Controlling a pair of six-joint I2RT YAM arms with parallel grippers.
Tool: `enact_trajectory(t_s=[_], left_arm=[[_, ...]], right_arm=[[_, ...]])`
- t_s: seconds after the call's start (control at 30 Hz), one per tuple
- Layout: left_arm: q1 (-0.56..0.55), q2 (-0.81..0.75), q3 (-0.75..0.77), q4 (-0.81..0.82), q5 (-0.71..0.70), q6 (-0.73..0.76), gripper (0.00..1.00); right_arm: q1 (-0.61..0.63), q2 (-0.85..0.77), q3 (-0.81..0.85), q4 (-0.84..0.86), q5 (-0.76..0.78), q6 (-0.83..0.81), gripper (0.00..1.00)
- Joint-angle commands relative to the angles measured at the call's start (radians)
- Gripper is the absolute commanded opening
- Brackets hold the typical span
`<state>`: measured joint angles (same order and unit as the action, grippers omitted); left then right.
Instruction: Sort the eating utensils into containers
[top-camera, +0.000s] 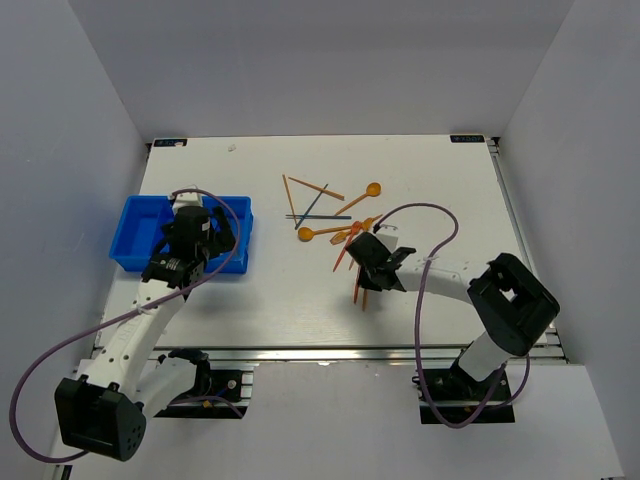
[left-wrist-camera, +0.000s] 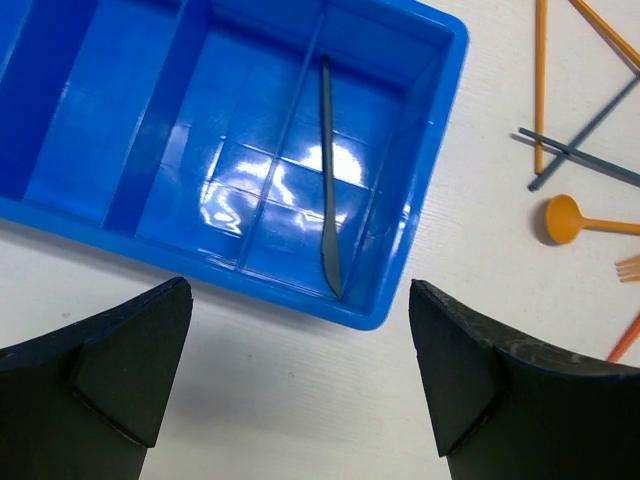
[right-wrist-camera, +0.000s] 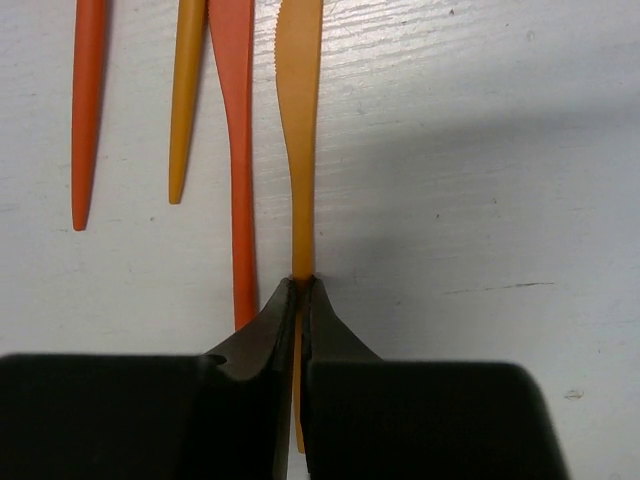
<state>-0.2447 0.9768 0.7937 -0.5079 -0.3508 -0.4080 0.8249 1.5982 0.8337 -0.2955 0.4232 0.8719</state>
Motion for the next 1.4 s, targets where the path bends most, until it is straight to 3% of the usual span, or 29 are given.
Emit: enact_trajectory(t_s=[0.0, 0.1, 0.13, 0.23, 0.4, 0.5, 0.8, 0.9, 0.93, 1.13, 1.23, 1.27, 1.3, 1.33, 1.37], left_arm=[[-0.004, -0.027, 0.004, 0.016, 0.109, 0.008, 0.98], [-0.007, -0.029, -0.019, 0.061, 0.27, -0.02, 0.98], [-0.008, -0.03, -0.048, 0.121, 0.418, -0.059, 0.98], [-0.063, -0.027, -0.112, 0.3, 0.611, -0.19, 0.98], [-0.276, 0.023, -0.125, 0.505, 0.595, -0.365, 0.98], [-0.336, 0.062, -0.143, 0.656, 0.575, -0.432, 0.98], [-0.373, 0.117, -0.137, 0.695, 0.5, -0.476, 0.94], [-0.373, 0.131, -0.142, 0.646, 0.48, -0.471, 0.85], [-0.373, 0.132, -0.145, 0.648, 0.483, -0.473, 0.76], [-0.373, 0.174, -0.123, 0.608, 0.484, -0.471, 0.47], [-0.373, 0.195, -0.094, 0.548, 0.463, -0.445, 0.0], [-0.369, 0.186, -0.043, 0.475, 0.397, -0.395, 0.0], [-0.351, 0.174, 0.022, 0.304, 0.271, -0.335, 0.0], [-0.27, 0.181, 0.091, 0.207, 0.11, -0.26, 0.0], [-0.186, 0.225, 0.213, 0.089, 0.06, -0.147, 0.0]], right_arm=[[0.006, -0.001, -0.05, -0.086, -0.038, 0.016, 0.0], [0.011, -0.102, -0.021, -0.151, -0.008, -0.016, 0.0], [0.013, -0.133, -0.012, -0.171, -0.003, -0.027, 0.0], [0.037, -0.262, 0.007, -0.148, -0.023, -0.106, 0.0], [0.065, -0.45, -0.068, 0.085, -0.185, -0.235, 0.0], [0.077, -0.504, -0.097, 0.21, -0.306, -0.267, 0.0], [0.164, -0.44, 0.01, 0.237, -0.319, -0.289, 0.0], [0.189, -0.406, 0.047, 0.245, -0.31, -0.286, 0.0], [0.203, -0.396, 0.07, 0.245, -0.293, -0.289, 0.0], [0.233, -0.314, 0.14, 0.242, -0.264, -0.303, 0.0], [0.234, -0.299, 0.16, 0.252, -0.244, -0.304, 0.0], [0.234, -0.303, 0.165, 0.234, -0.219, -0.298, 0.02], [0.23, -0.323, 0.156, 0.211, -0.143, -0.28, 0.8], [0.22, -0.377, 0.134, 0.188, -0.108, -0.272, 0.89], [0.185, -0.414, 0.095, 0.173, -0.097, -0.272, 0.89]])
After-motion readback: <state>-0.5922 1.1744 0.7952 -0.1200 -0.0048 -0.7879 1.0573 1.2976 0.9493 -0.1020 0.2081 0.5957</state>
